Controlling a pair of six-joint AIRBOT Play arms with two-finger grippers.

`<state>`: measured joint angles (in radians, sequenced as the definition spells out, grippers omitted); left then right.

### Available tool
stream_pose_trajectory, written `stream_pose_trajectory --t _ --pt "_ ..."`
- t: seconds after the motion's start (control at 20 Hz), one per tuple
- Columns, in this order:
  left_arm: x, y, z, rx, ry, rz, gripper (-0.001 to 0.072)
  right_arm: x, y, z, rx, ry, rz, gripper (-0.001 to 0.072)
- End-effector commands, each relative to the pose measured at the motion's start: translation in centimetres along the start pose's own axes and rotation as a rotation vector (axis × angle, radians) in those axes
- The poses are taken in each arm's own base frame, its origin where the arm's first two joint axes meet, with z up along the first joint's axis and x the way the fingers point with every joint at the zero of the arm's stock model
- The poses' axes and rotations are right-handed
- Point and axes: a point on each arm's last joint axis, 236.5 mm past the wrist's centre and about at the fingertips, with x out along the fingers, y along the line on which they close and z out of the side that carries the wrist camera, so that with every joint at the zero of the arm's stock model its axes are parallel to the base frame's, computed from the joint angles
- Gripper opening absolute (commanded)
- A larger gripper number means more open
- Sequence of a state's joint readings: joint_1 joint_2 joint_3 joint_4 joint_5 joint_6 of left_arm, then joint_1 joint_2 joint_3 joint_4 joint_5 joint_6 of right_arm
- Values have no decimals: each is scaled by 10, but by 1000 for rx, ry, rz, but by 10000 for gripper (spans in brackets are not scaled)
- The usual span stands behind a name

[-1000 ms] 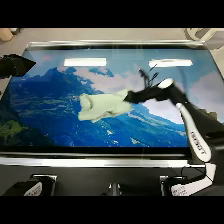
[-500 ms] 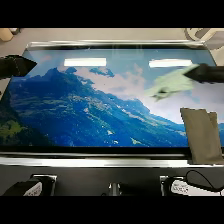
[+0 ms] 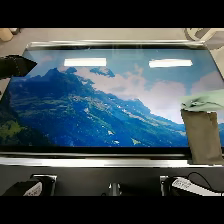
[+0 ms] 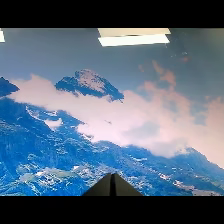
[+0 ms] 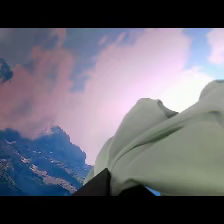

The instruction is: Fold the shirts.

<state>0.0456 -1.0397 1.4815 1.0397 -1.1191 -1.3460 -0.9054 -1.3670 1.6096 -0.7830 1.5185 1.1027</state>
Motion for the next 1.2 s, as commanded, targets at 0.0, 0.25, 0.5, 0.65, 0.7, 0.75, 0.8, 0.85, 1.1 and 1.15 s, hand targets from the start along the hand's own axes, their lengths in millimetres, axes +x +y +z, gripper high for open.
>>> stream_pose_trajectory --t 0.0,0.25,0.5,0.65,0.7,0.75,0.8,0.85,1.1,1.15 --pt "0 0 0 0 1 0 30 -12 -25 -27 41 95 -80 23" --pt "0 -1 -1 1 3 -2 30 -43 -98 -123 139 451 -421 22" --pt "2 -10 -2 12 9 -22 30 -13 -117 -212 282 515 -492 23" --pt "3 -11 -3 13 10 -25 30 14 -120 -249 364 516 -474 23" --pt "3 -13 -2 15 7 -27 30 20 -121 -250 387 496 -475 33" --pt "3 -13 -1 14 4 -29 30 22 -124 -242 398 460 -483 198" --pt "3 -15 -1 14 4 -33 30 21 -127 -230 382 418 -491 410" --pt "3 -15 -1 15 1 -35 30 17 -128 -219 344 393 -501 610" --pt "4 -17 16 20 -68 -31 28 -58 -134 -86 58 103 -683 701" --pt "5 -20 19 26 -81 -34 28 -76 -119 -36 -28 -45 -690 699"
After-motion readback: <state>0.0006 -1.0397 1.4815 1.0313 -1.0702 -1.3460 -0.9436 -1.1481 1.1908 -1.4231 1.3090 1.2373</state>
